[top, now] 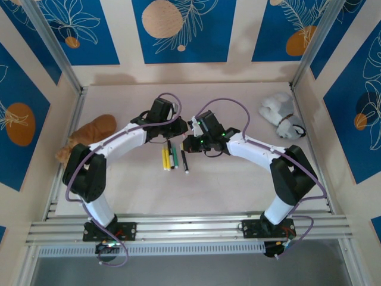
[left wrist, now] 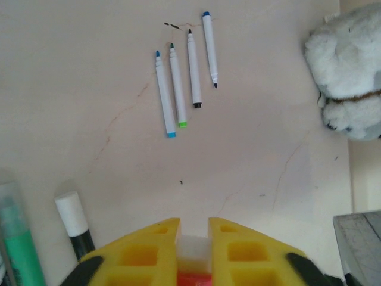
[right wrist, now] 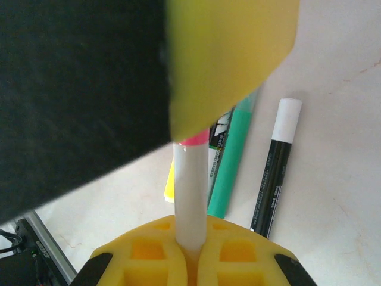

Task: Open the pen caps

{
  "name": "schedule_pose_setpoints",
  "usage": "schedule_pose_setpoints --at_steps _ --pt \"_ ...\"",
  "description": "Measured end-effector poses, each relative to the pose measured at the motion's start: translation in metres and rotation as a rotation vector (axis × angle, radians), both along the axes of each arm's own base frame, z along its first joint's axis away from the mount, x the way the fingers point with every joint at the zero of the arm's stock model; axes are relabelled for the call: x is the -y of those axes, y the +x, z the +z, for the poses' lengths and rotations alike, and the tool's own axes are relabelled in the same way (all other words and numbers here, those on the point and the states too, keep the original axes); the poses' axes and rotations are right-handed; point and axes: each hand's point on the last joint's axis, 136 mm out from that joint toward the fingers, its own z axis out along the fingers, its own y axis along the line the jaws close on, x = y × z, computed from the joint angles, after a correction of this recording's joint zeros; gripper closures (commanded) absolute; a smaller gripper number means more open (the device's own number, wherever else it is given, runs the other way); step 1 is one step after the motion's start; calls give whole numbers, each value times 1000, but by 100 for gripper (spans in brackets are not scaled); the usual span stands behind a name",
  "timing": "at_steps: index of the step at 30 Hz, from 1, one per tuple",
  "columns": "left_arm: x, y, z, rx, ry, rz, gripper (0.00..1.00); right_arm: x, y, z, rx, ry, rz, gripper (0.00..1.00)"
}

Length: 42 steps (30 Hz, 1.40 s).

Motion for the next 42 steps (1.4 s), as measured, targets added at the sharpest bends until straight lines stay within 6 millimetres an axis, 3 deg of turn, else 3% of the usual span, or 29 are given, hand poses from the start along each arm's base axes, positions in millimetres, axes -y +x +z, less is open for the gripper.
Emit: schedule_pose_setpoints --at_steps 7,10,11,14,16,18,21,25,32,37,40,42 --pt "-6 4 -7 -25 39 10 100 0 -6 -4 12 0 -5 100" --pt "-1 -9 -13 -106 30 -39 100 7 -27 0 58 -8 -45 100" --pt "-4 -1 -11 -84 50 -19 100 10 -50 -2 28 -21 -20 100" --pt "-36 51 -1 -10 86 103 100 8 -132 1 -29 -29 117 100" --pt "-58 77 5 28 99 176 100 11 -154 10 -38 -18 152 100" --pt "-71 87 7 45 110 215 100 18 -144 15 -29 -12 112 100" --pt "-69 84 5 53 136 202 100 35 -111 10 -29 -38 14 100" --pt "-66 75 -1 47 184 166 100 51 -47 -2 -39 -122 -95 100" --pt "-74 67 -16 21 234 146 100 46 60 -19 -11 -249 -147 100" --pt "-75 64 -22 10 242 136 100 41 98 -45 -31 -337 -140 100" --pt "-74 64 -22 8 236 132 100 40 104 -64 -62 -382 -131 100" --pt "-73 63 -22 6 232 128 100 42 105 -75 -82 -411 -131 94"
